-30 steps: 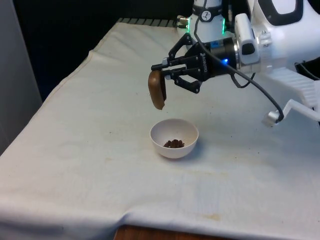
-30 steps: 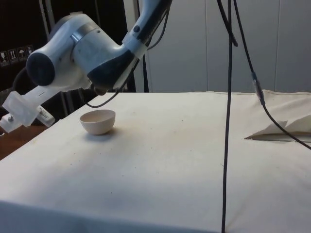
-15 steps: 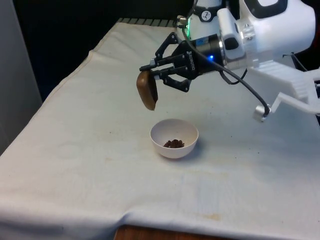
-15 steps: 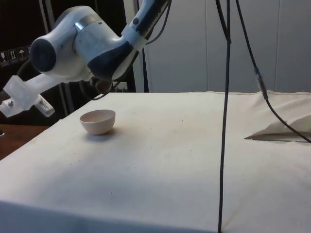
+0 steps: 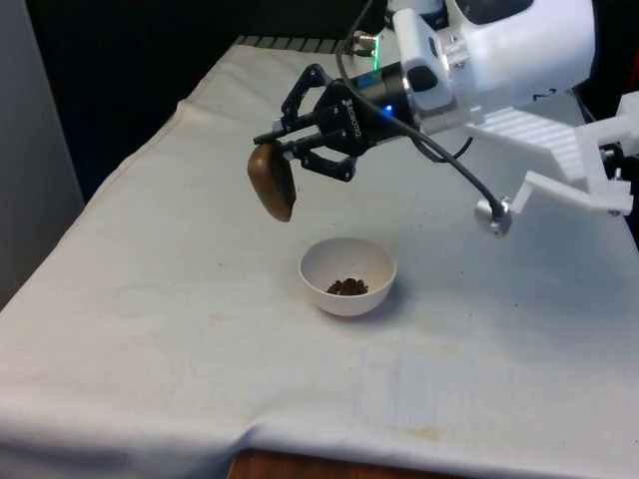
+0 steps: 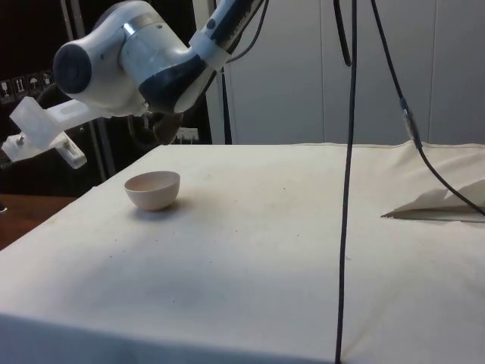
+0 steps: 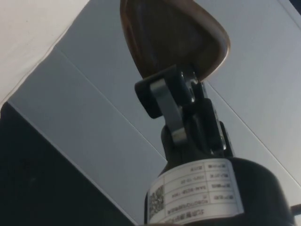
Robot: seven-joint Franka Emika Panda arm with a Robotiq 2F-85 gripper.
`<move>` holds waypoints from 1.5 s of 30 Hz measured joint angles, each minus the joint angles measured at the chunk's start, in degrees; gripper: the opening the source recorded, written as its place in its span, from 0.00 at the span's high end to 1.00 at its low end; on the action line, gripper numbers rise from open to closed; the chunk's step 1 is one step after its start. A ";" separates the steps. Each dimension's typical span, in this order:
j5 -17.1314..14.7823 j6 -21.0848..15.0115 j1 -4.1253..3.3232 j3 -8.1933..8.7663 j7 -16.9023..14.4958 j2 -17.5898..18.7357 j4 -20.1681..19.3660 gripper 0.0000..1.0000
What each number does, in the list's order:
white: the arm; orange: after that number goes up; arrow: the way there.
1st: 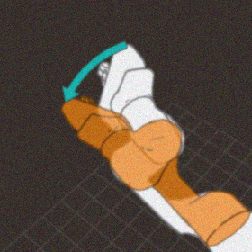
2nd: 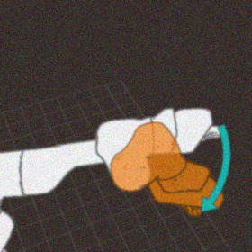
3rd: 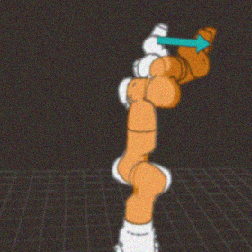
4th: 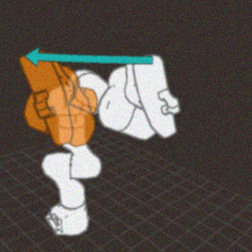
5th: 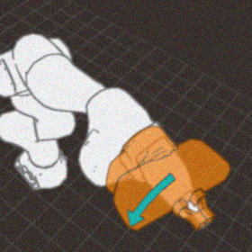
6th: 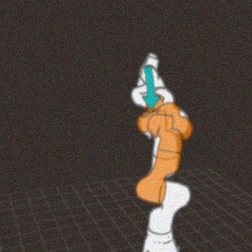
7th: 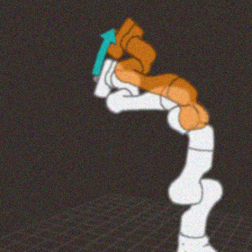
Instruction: Pour the coffee beans from the cup into the bowl.
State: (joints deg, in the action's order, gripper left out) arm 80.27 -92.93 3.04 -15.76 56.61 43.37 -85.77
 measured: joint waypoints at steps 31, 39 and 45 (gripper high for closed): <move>-10.49 -9.91 0.80 6.76 -2.69 -2.64 -0.86 1.00; -13.52 -12.49 1.03 8.48 -3.67 -3.15 -1.32 1.00; -15.81 -14.32 1.15 9.74 -4.58 -3.50 -1.60 1.00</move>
State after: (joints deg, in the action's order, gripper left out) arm 64.46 -107.26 4.18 -6.02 52.02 39.88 -87.38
